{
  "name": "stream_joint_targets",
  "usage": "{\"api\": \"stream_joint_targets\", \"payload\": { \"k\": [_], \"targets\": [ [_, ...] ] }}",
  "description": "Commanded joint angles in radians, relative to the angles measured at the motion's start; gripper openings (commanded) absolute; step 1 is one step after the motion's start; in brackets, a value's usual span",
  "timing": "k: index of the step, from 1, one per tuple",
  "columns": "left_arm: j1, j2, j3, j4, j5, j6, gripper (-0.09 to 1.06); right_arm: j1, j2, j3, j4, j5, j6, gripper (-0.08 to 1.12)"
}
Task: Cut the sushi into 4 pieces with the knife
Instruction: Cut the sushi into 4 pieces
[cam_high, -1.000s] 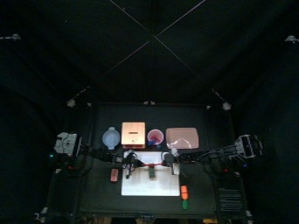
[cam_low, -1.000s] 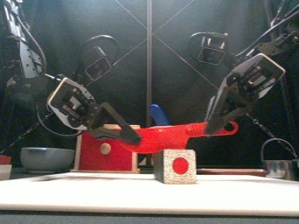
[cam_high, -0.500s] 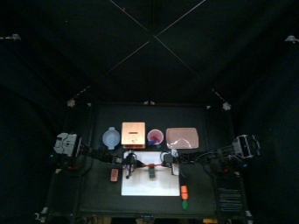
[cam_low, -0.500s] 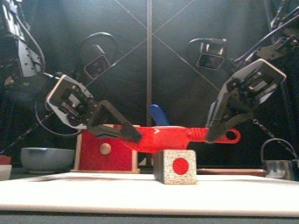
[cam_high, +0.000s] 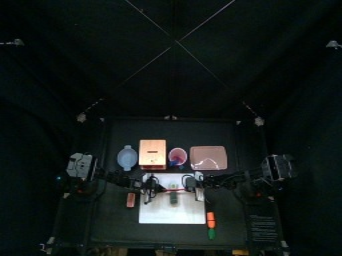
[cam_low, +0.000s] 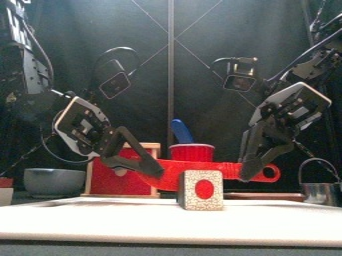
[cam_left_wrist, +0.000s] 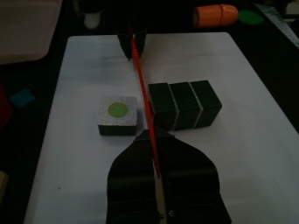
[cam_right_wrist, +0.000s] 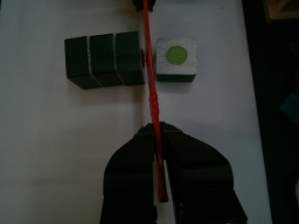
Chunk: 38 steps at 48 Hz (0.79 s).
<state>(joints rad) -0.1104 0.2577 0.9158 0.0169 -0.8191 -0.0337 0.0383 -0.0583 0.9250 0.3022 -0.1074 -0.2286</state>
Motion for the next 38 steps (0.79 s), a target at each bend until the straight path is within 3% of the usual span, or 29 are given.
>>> {"api": "stream_joint_targets", "payload": {
  "k": [1,18,27,38],
  "targets": [
    [-0.017,0.002,-0.028,-0.006,-0.005,0.008,0.20,-0.014,0.006,-0.031,0.002,-0.009,0.000,0.06],
    [0.008,0.091,-0.029,-0.094,0.000,0.018,0.20,-0.021,0.080,-0.052,0.002,-0.009,-0.002,0.06],
    [0.058,0.067,-0.034,-0.127,0.023,0.026,0.19,-0.069,0.051,-0.048,-0.006,-0.005,-0.003,0.06],
    [0.101,0.012,-0.029,-0.115,0.061,0.072,0.19,-0.103,0.006,-0.052,-0.025,0.017,-0.003,0.06]
  ]
}}
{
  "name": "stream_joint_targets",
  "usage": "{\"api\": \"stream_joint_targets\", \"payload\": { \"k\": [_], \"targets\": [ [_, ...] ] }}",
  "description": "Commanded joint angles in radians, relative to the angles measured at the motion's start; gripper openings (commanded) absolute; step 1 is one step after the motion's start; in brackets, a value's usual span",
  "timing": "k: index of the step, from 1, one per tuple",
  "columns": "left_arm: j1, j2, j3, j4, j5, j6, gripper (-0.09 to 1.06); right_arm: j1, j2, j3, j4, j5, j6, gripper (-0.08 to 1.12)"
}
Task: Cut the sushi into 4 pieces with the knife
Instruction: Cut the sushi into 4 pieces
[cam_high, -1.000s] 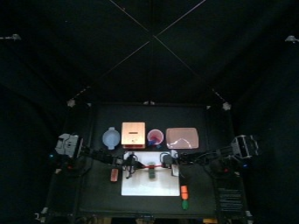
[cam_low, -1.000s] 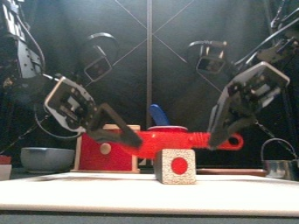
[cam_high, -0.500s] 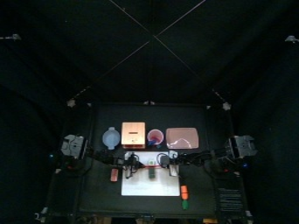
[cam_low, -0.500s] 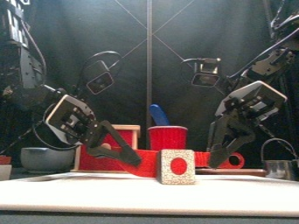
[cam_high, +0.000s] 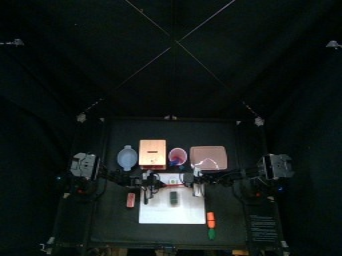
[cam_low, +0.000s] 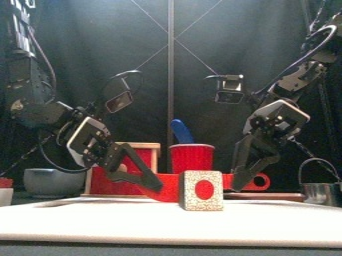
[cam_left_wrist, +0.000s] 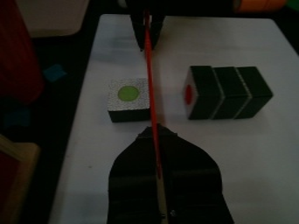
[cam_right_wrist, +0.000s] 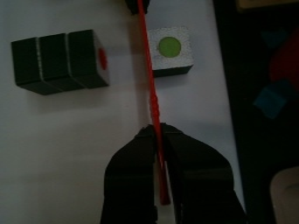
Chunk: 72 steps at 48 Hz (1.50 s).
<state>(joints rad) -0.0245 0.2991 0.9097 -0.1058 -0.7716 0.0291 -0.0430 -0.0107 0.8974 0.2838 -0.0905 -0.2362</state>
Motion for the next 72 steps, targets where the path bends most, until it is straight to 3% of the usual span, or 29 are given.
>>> {"api": "stream_joint_targets", "payload": {
  "k": [1,12,22,26,34,68,72],
  "targets": [
    [0.015,-0.034,-0.023,0.009,0.017,0.012,0.19,-0.021,-0.044,-0.026,-0.008,0.000,0.005,0.06],
    [-0.002,-0.117,-0.020,0.041,0.044,0.021,0.19,-0.008,-0.115,-0.031,-0.009,0.035,0.006,0.06],
    [-0.083,-0.195,-0.015,0.060,0.064,0.020,0.19,0.063,-0.204,-0.020,-0.003,0.048,0.006,0.06],
    [-0.118,-0.209,-0.015,0.058,0.064,0.020,0.19,0.089,-0.224,-0.014,-0.002,0.048,0.006,0.06],
    [-0.158,-0.201,-0.017,0.057,0.064,0.020,0.19,0.120,-0.225,-0.008,0.015,0.048,0.008,0.06],
    [-0.160,-0.112,-0.023,0.049,0.066,0.014,0.19,0.117,-0.117,-0.014,0.049,0.038,0.008,0.06],
    [-0.160,-0.101,-0.023,0.037,0.066,0.014,0.19,0.117,-0.110,-0.014,0.057,0.038,0.008,0.06]
  ]
}}
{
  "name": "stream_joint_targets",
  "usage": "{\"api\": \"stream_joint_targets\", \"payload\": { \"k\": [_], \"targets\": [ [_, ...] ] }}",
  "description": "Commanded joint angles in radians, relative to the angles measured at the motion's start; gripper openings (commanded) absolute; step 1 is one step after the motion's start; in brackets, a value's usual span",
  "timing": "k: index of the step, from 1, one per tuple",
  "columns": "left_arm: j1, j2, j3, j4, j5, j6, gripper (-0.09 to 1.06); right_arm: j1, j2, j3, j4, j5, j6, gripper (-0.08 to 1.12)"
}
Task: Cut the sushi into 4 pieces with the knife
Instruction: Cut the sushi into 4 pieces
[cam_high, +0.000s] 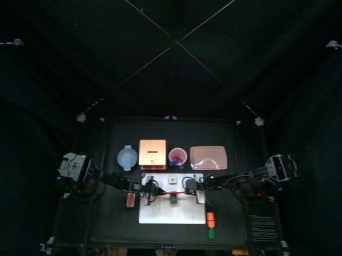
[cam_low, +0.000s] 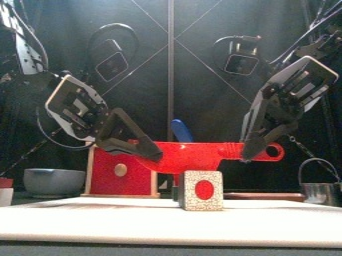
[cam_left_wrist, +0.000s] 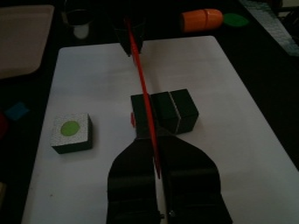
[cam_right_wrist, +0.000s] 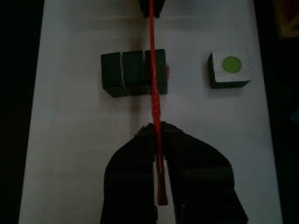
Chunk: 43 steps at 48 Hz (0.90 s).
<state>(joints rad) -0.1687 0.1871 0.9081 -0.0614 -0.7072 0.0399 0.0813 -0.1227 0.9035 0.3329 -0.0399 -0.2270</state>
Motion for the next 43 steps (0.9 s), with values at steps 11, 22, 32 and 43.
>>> {"api": "stream_joint_targets", "payload": {
  "k": [11,22,32,43],
  "targets": [
    [-0.026,0.021,-0.021,-0.021,0.002,0.002,0.19,0.006,0.025,-0.021,0.029,-0.017,-0.002,0.06],
    [-0.044,0.023,-0.018,-0.041,0.002,0.002,0.19,0.023,0.046,-0.028,0.035,-0.028,-0.003,0.06],
    [-0.044,0.049,-0.023,-0.057,0.026,0.002,0.19,0.021,0.080,-0.031,0.040,-0.031,-0.002,0.06],
    [-0.044,0.140,-0.052,-0.089,0.057,0.005,0.19,0.021,0.164,-0.038,0.054,-0.034,-0.002,0.06]
  ]
}}
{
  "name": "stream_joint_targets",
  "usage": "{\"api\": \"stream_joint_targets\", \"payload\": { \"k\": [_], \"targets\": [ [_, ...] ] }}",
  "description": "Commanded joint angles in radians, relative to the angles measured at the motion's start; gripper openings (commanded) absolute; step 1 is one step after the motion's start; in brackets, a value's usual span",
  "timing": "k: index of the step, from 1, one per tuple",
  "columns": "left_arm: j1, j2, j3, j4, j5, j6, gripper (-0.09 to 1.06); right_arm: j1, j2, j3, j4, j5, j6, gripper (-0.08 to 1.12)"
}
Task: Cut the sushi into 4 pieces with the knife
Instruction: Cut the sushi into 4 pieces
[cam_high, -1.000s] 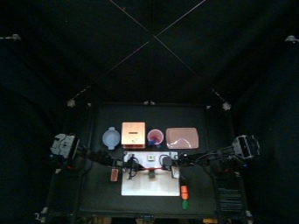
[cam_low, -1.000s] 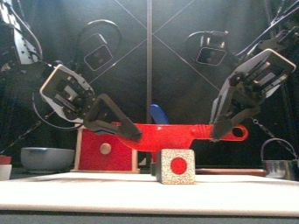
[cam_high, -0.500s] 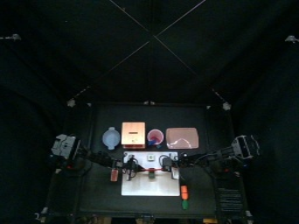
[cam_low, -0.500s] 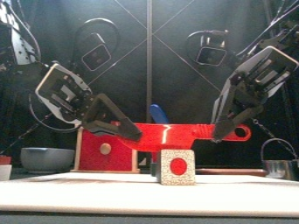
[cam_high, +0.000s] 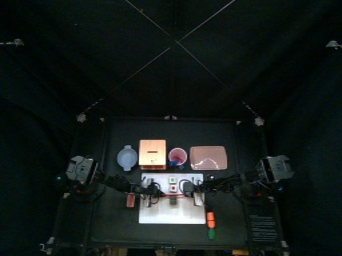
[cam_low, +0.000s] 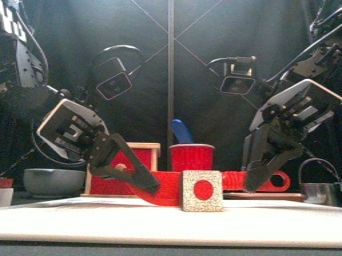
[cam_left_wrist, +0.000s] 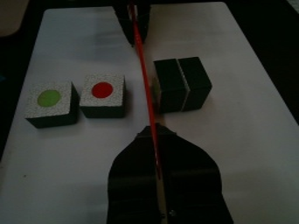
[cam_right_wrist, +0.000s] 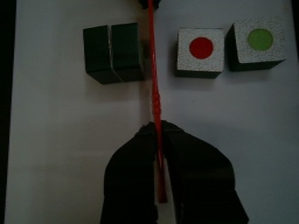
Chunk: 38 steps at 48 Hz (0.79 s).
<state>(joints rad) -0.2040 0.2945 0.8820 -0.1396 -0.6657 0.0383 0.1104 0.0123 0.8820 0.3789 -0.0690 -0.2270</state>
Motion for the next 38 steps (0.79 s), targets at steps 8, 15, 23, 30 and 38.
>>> {"api": "stream_joint_targets", "payload": {
  "k": [8,15,23,30,38],
  "targets": [
    [0.003,0.060,-0.044,-0.023,0.015,0.014,0.19,-0.014,0.046,-0.025,0.006,-0.006,-0.003,0.06],
    [0.040,0.048,-0.041,-0.011,0.018,0.015,0.19,-0.046,0.037,-0.026,-0.005,-0.006,-0.005,0.06],
    [0.091,0.028,-0.035,0.015,0.032,0.031,0.19,-0.086,0.023,-0.028,-0.031,-0.005,-0.005,0.06],
    [0.110,-0.006,-0.034,0.037,0.049,0.051,0.19,-0.097,0.002,-0.029,-0.038,-0.002,-0.005,0.06],
    [0.112,-0.055,-0.032,0.063,0.087,0.052,0.19,-0.097,-0.031,-0.029,-0.040,0.005,-0.005,0.06]
  ]
}}
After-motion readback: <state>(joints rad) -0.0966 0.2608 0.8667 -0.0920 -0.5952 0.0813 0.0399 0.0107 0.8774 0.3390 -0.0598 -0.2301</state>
